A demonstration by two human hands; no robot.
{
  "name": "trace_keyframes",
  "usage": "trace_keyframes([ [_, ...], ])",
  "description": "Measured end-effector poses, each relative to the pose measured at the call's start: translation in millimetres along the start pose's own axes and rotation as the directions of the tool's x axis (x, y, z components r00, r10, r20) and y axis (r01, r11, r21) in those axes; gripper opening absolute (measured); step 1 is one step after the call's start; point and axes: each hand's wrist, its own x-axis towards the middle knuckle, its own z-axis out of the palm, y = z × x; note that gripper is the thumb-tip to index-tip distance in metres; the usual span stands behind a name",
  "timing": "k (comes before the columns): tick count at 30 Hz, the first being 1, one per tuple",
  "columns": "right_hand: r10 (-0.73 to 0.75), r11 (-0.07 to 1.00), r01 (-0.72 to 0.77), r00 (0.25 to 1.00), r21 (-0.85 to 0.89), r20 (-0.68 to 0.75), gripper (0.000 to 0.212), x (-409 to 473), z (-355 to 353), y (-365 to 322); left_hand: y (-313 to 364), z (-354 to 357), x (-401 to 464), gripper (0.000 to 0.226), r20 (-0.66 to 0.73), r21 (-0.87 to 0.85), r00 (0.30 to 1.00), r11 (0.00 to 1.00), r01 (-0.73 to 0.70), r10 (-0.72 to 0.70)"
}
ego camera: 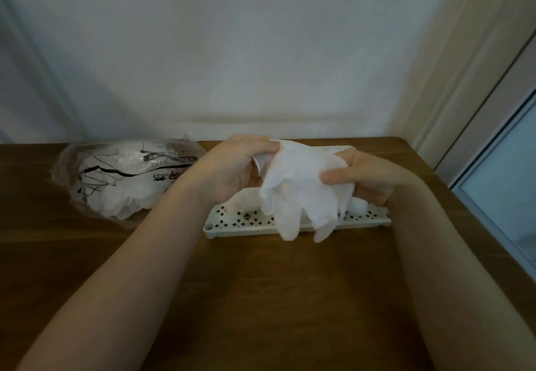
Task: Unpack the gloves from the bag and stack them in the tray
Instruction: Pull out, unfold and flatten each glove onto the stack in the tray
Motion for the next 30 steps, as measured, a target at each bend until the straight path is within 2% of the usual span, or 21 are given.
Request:
trace_keyframes([
  [3,-0.084,0.99,0.087,0.996,0.112,-0.033,0.052,-12,-15,5,-5,4,1,0.017,0.003,-0.059,0.999,0.997,0.046,-0.046],
  [7,-0.026,1.0,0.026,0.997,0.005,-0.073,0.065,-27,-31,-9,-12,5,1,0.033,0.15,-0.055,0.986,0.996,0.077,-0.068],
  [9,0.025,0.978,-0.06,0.984,-0.198,-0.174,0.056,-25,-37,-21,-15,3,6,0.031,0.106,0.007,0.991,0.997,0.083,-0.083],
  [10,0.038,0.929,-0.125,0.969,-0.348,-0.245,0.045,-18,-37,-24,-18,1,10,0.029,0.045,0.054,0.995,0.995,0.089,-0.092],
  [12,0.04,0.757,-0.272,0.927,-0.594,-0.373,0.028,0,-33,-23,-25,-5,17,0.023,-0.125,0.205,0.988,0.973,0.111,-0.086],
  [14,0.043,0.655,-0.367,0.891,-0.66,-0.453,0.025,19,-26,-13,-33,-10,22,0.019,-0.259,0.501,0.966,0.857,0.123,0.012],
  [16,0.033,0.618,-0.41,0.866,-0.671,-0.499,0.026,33,-22,-5,-39,-13,26,0.02,-0.31,0.709,0.942,0.691,0.137,0.131],
  [18,0.008,0.621,-0.436,0.834,-0.651,-0.551,0.027,41,-20,-4,-40,-15,29,0.02,-0.322,0.802,0.923,0.579,0.147,0.212],
  [20,-0.025,0.593,-0.486,0.785,-0.641,-0.619,0.034,44,-17,-5,-42,-18,32,0.016,-0.325,0.848,0.907,0.508,0.154,0.267],
  [22,-0.189,0.501,-0.546,0.689,-0.672,-0.7,0.054,45,-8,-3,-44,-21,34,0.013,-0.331,0.867,0.897,0.468,0.168,0.291],
  [24,-0.438,0.478,-0.447,0.625,-0.756,-0.646,0.07,39,12,-3,-47,-23,37,0.013,-0.334,0.878,0.892,0.445,0.176,0.306],
  [25,-0.534,0.45,-0.331,0.644,-0.829,-0.547,0.07,37,24,-4,-48,-24,38,0.013,-0.331,0.883,0.889,0.436,0.174,0.317],
  [26,-0.588,0.389,-0.205,0.695,-0.898,-0.414,0.066,36,38,-4,-49,-25,40,0.013,-0.33,0.887,0.887,0.427,0.175,0.323],
  [28,-0.549,0.211,-0.005,0.827,-0.977,-0.123,0.056,36,63,2,-49,-24,42,0.014,-0.327,0.898,0.885,0.401,0.182,0.331],
  [30,-0.384,0.073,0.07,0.923,-0.995,0.036,0.053,40,73,18,-53,-23,45,0.019,-0.321,0.914,0.882,0.357,0.193,0.345],
])
